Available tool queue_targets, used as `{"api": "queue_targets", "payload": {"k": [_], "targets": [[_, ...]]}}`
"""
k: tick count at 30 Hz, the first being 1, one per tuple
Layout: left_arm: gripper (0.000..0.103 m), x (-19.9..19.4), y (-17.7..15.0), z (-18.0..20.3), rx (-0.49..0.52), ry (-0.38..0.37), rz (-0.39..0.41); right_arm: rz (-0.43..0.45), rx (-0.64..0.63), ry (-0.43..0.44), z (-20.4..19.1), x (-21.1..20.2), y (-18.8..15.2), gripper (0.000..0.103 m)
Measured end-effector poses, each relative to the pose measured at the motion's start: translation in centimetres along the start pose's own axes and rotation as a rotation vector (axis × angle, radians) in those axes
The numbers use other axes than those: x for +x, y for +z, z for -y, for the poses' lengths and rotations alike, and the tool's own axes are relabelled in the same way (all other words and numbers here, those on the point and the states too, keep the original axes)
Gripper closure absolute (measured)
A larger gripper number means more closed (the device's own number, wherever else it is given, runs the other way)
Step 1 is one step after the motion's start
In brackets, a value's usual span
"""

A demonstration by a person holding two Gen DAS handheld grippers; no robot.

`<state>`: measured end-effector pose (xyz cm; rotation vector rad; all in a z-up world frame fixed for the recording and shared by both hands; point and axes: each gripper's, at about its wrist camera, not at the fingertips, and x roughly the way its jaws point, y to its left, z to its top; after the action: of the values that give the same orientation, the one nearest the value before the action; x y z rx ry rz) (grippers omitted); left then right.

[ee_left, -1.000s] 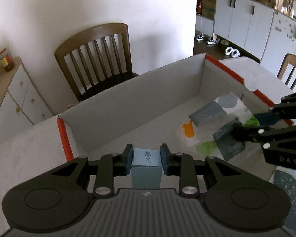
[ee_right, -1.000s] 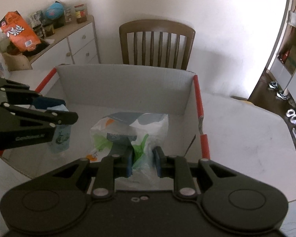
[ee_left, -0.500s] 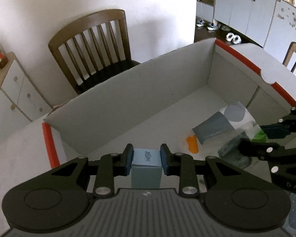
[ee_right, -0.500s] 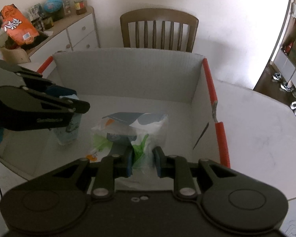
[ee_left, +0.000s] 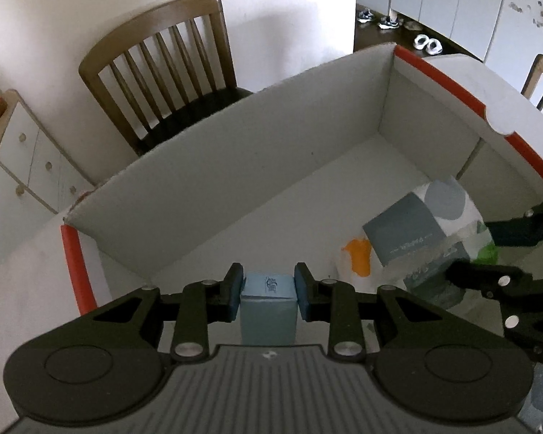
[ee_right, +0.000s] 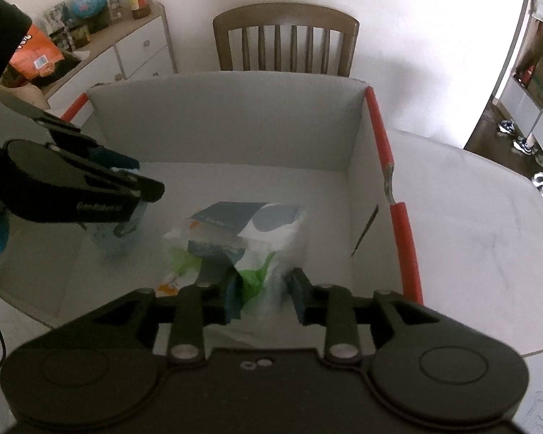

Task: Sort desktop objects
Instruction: 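Open both grippers to drop the bag and carton into the red box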

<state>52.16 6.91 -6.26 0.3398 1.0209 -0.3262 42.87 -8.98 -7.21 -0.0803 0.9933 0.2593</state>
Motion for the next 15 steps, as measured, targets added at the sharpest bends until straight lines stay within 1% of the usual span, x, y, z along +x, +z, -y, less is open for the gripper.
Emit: {"api": "queue_targets", "payload": {"k": [2, 3, 4, 6, 9, 15], "targets": [[0.073, -0.1, -0.1, 0.1, 0.000, 0.005, 0.002, 0.002, -0.001, -0.001, 0.0, -0.2, -0.1, 0.069], [0.067, -0.2, -0.1, 0.1, -0.002, 0.006, 0.004, 0.004, -0.003, -0.003, 0.0, -0.3, -0.1, 0.069], [0.056, -0.3, 0.0, 0.1, -0.004, 0.006, 0.007, 0.005, -0.005, -0.006, 0.1, -0.3, -0.1, 0.068], [0.048, -0.7, -0.1, 0.1, -0.002, 0.010, 0.018, 0.009, -0.006, 0.000, 0.1, -0.6, -0.1, 0.067], [0.048, -1.5, -0.2, 0.1, -0.001, 0.011, 0.030, 0.017, -0.016, -0.002, 0.1, -1.2, -0.1, 0.060], [0.048, -3.3, -0.3, 0.3, -0.007, 0.018, 0.056, 0.044, -0.016, 0.000, 0.0, -2.5, 0.3, 0.056]]}}
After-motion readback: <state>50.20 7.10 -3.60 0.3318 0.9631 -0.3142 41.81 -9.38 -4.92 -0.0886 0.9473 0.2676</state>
